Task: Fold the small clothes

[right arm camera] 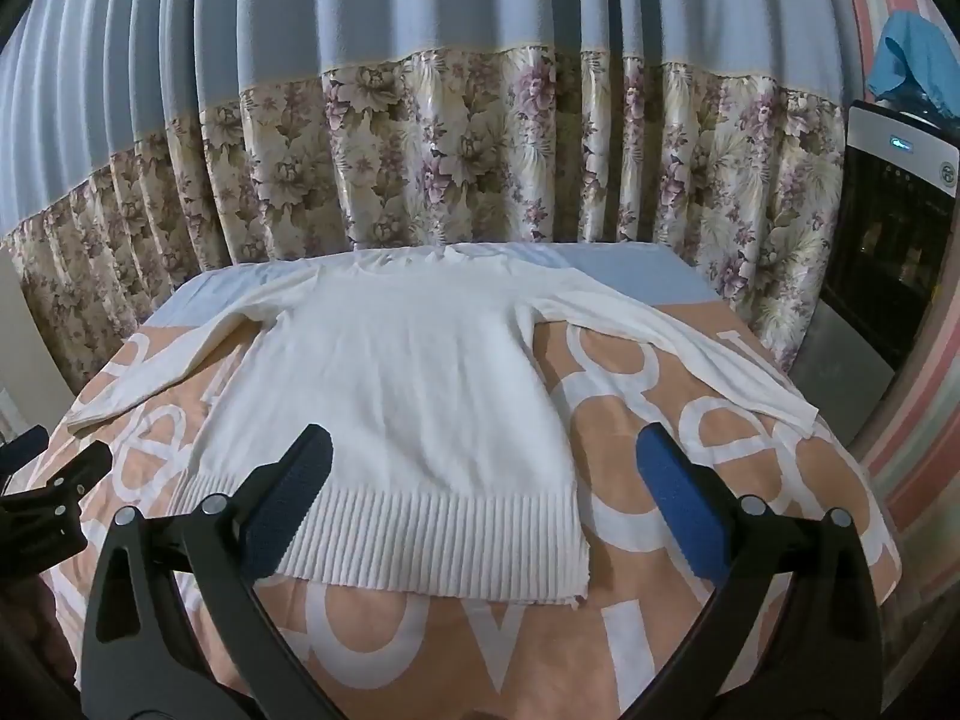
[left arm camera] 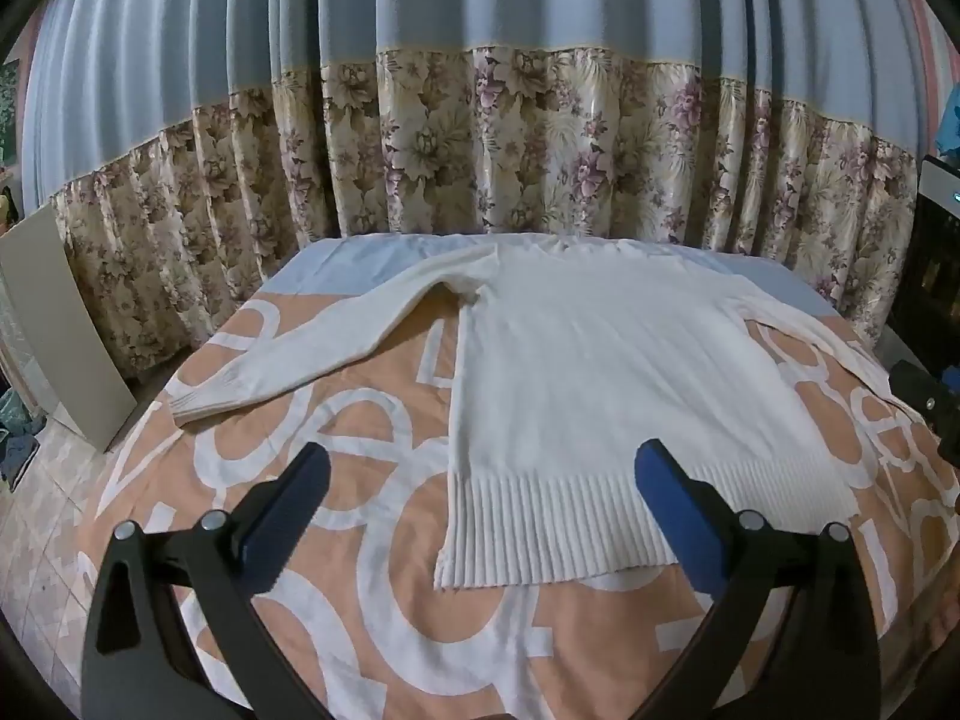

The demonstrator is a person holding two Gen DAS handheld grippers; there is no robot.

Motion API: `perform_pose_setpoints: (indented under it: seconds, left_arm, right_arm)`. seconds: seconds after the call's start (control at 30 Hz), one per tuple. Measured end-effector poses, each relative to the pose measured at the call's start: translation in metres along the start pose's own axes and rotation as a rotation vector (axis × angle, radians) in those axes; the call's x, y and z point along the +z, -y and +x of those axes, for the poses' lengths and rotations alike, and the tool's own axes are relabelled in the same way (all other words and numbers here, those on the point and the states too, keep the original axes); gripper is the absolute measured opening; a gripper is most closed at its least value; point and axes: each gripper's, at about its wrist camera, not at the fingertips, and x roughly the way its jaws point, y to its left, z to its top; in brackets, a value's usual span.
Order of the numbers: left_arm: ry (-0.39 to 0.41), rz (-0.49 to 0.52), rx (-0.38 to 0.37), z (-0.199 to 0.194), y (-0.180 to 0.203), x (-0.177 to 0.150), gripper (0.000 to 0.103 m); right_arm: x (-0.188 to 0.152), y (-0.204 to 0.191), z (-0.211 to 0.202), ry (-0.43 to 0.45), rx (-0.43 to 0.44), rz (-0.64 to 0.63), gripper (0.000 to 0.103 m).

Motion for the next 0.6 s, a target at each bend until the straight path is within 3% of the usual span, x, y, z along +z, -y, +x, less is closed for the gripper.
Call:
perform_pose_setpoints:
  seconds: [0.6]
  left_arm:
    - [-0.012,0.007,0.006,-0.0038,0.0063,-0.0050,0.102]
  right_arm:
    - [-0.0045,0.0066,0.0018,-0.022,0.011,0.004,0.100]
